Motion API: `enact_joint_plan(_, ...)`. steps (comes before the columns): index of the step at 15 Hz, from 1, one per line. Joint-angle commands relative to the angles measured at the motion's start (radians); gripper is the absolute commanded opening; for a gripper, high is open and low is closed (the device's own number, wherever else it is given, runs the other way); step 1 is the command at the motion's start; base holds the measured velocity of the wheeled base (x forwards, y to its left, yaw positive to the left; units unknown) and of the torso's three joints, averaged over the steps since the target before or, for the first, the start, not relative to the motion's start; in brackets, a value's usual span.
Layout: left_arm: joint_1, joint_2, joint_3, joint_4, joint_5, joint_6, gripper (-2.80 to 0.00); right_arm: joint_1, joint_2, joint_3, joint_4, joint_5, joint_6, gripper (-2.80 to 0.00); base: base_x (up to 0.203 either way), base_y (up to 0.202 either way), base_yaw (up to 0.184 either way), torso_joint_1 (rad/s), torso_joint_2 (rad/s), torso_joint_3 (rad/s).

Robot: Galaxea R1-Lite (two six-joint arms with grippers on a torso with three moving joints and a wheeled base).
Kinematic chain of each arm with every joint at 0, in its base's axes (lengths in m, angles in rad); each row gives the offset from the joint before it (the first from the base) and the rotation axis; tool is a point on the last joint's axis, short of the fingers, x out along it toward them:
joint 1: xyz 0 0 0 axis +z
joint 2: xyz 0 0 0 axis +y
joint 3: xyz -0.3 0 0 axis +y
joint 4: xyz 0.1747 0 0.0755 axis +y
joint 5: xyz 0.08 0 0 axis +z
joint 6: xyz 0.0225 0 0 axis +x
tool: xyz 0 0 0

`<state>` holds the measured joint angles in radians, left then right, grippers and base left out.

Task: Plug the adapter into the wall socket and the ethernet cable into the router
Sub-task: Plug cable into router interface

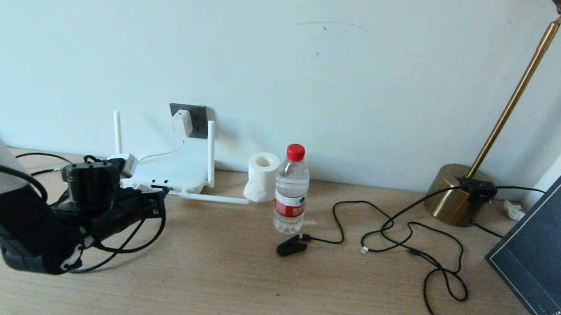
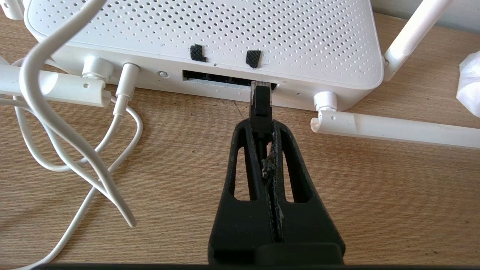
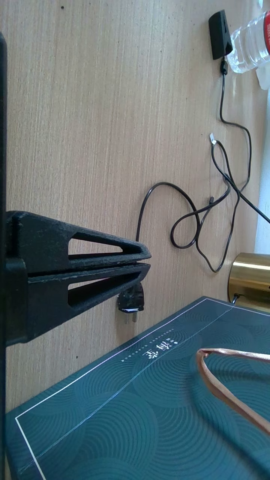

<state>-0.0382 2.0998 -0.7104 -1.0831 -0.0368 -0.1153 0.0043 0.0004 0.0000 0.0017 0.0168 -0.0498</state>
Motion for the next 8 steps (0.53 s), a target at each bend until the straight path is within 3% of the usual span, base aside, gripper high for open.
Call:
enact_joint_plan(1,0.001,0.003,0.0,-0.006,0.0,-0.001,-2.8,0.0,0.001,0.0,0.0,0.0,-0.001,-2.8,0.0,0.0,0.0,0.0,0.0,0.0)
enact_joint_plan(8,0.0,0.002,-0.026,0.015,0.0,-0.001,-2.8,0.0,0.0,0.0,0.0,0.0,-0.001,-2.8,0.0,0.0,0.0,0.0,0.0,0.0)
